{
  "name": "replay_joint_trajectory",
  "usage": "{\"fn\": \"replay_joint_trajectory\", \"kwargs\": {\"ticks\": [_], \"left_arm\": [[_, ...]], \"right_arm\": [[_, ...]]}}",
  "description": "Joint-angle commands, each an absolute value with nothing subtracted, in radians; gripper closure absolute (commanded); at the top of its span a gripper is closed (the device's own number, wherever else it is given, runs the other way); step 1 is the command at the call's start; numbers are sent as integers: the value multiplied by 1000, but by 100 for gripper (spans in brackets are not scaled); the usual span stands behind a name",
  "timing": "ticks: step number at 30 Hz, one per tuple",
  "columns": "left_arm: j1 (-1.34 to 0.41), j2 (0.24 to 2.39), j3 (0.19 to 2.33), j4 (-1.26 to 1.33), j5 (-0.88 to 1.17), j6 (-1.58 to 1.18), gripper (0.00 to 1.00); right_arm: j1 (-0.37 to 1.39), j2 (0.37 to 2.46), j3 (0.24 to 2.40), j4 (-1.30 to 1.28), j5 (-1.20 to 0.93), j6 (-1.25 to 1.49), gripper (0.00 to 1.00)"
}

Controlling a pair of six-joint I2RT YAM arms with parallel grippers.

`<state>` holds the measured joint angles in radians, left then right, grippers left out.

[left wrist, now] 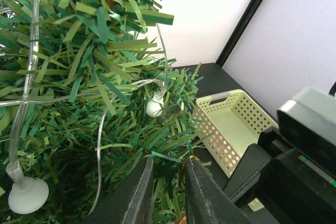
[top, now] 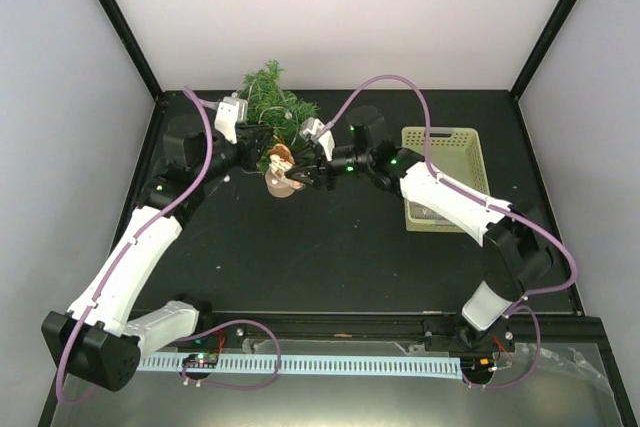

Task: Decorate the small christmas tree

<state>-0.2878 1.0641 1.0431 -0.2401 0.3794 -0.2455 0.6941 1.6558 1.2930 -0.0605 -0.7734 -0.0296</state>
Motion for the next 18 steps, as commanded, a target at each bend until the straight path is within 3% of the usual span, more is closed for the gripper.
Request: {"fn": "replay_joint_trajectory", "kwargs": {"ticks": [1,8,18], "left_arm": [[-281,1039,1074,-250,403,-239,81],[-281,1040,1072,-262,398,-232,78],[-281,1046,1078,-272,391,-225,78]], "right_arm": [[689,1583,1297,-63,-795,-26,52],[689,1527,1276,-64,-799,-16,40],[692,1552,1229,13,-700,28,39]]}}
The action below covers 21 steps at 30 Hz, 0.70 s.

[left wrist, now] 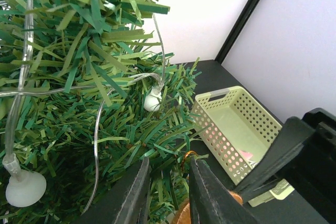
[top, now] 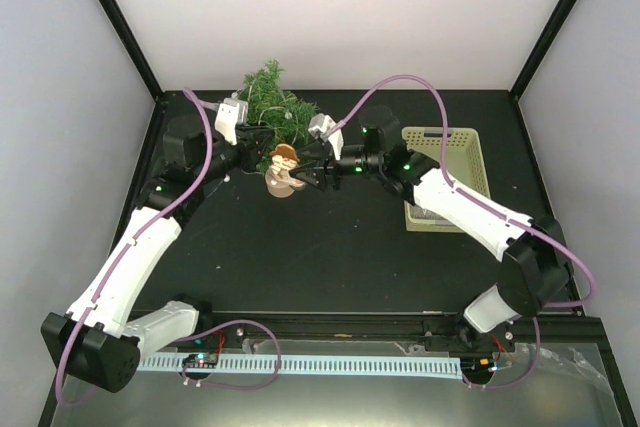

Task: Decorate the small christmas tree

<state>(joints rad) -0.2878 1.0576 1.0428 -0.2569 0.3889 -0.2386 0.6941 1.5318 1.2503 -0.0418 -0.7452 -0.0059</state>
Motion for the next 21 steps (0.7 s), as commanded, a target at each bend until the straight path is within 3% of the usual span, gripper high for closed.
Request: {"fn": "replay_joint_trajectory", "kwargs": {"ticks": [1,14,21], "left_arm": [[-281,1048,1078,-273,390,-224,77],[-281,1051,1079,-267,385,-223,77],[-281,1052,1078,-268,374,-216,77]], "right_arm": [[692,1558,1223,29,-697,34,38],[696,1661,1248,35,-739,35,38],[696,1640,1250,30,-846,53,77]]}}
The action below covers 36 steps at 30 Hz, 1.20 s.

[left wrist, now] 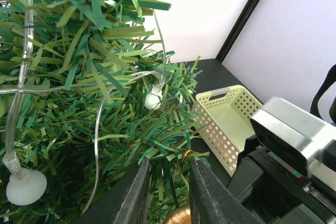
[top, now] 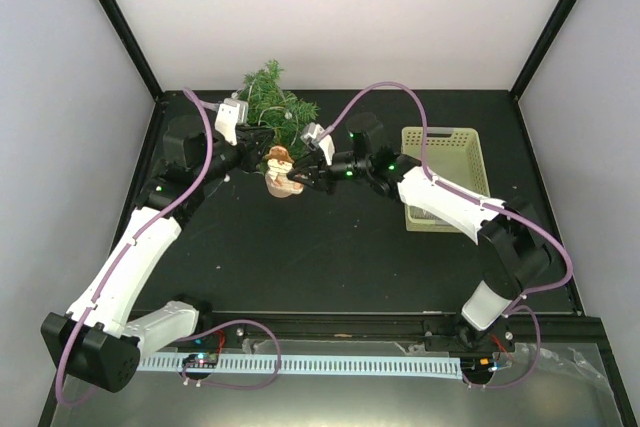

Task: Decorate the small christmas tree

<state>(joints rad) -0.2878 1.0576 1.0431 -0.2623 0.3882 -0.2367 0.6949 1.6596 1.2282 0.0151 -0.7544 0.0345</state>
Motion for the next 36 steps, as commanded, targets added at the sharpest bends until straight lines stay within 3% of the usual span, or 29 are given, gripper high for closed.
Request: {"fn": "replay_joint_trajectory", "kwargs": {"ticks": [1,4,9,36], "left_arm": [[-281,1054,1078,-268,375,-216,77],[-281,1054,1077,-268,376,-215,77],[-281,1049,1075,-272,370,-209,77],[-281,1044,1062,-281,356,-192,74]], "right_arm": [[696,1636,1245,39,-875,61,81],[698,1632,1225,77,-917,104,93],[702,1667,1207,143,-956,173,98],[743,1797,1260,236,-827,335,91]]}}
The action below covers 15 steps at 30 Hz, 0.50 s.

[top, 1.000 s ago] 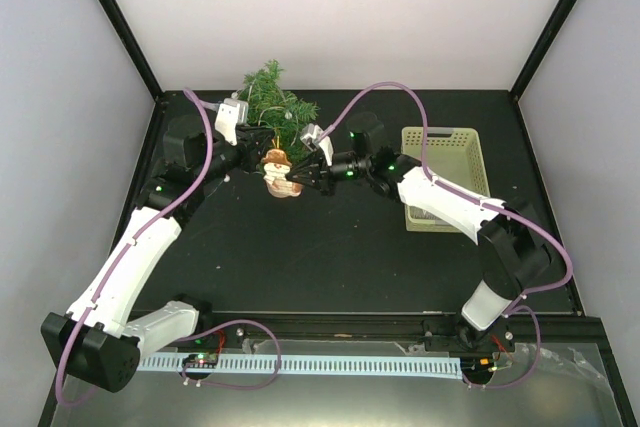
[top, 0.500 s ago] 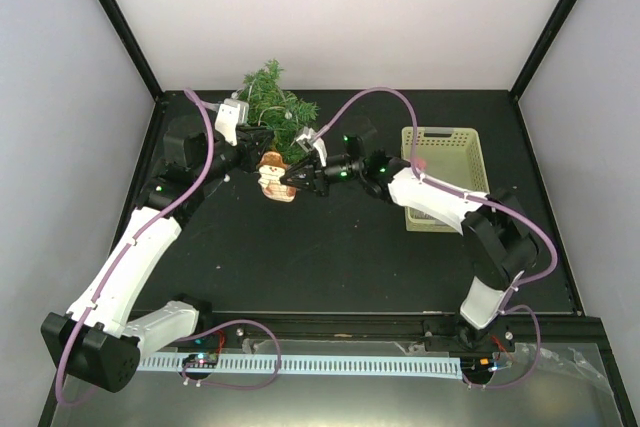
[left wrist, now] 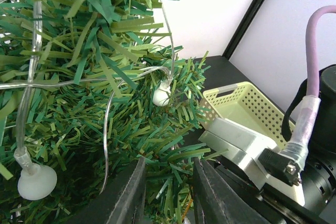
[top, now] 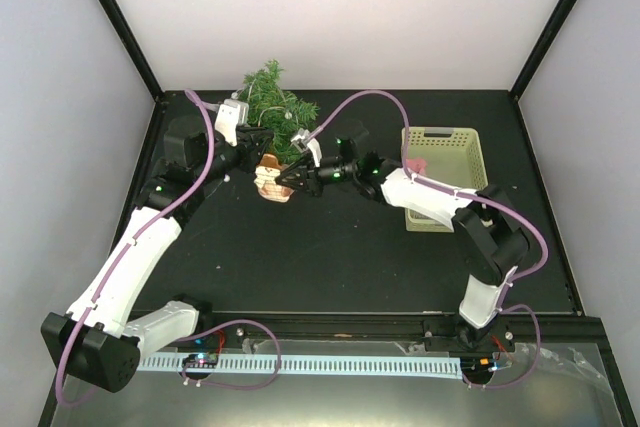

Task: Decorate the small christmas tree

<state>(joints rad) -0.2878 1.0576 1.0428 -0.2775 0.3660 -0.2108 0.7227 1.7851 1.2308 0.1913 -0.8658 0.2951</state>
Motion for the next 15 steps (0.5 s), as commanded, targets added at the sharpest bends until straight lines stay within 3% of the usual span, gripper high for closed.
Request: {"fn": "replay_joint_trajectory", "kwargs": {"ticks": [1,15], "left_arm": [[-281,1045,1062,-280,356,-191,74],[-281,1047,1050,-270,359,-192,73]], "right_arm": [[744,1797,1255,246,-814,349,89],[757,1790,1222,294,-669,412,78]]}}
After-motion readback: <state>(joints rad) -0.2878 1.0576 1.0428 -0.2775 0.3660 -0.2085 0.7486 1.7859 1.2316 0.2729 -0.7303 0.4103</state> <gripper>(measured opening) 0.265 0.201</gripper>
